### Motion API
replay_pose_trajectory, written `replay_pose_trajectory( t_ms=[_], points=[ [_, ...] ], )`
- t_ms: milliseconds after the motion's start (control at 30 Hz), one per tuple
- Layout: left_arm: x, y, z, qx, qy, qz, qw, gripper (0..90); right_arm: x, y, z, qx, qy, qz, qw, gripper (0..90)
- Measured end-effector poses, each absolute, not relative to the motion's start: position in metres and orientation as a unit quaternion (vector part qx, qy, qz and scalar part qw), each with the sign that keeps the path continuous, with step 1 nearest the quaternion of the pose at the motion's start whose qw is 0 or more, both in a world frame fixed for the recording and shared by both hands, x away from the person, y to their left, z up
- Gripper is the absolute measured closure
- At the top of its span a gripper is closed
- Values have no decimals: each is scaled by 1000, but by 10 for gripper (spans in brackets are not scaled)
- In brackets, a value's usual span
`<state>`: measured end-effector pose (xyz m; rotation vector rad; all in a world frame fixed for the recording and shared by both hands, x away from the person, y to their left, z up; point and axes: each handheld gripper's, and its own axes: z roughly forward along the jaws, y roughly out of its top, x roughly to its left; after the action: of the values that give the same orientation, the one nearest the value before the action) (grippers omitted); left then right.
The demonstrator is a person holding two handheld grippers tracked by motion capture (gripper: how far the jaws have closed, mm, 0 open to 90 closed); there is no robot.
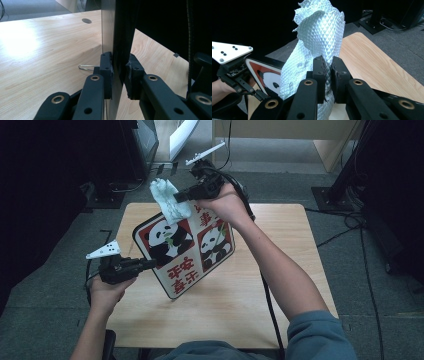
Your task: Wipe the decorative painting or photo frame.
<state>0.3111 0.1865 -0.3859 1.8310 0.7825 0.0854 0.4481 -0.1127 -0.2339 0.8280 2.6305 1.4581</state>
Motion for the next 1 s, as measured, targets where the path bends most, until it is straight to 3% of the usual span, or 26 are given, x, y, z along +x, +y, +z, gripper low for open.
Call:
replay_pose_trajectory(
  t_ms=[1000],
  points=[
    [311,187,-386,772,329,38,542,792,466,-143,-233,297,835,462,34,833]
  ],
)
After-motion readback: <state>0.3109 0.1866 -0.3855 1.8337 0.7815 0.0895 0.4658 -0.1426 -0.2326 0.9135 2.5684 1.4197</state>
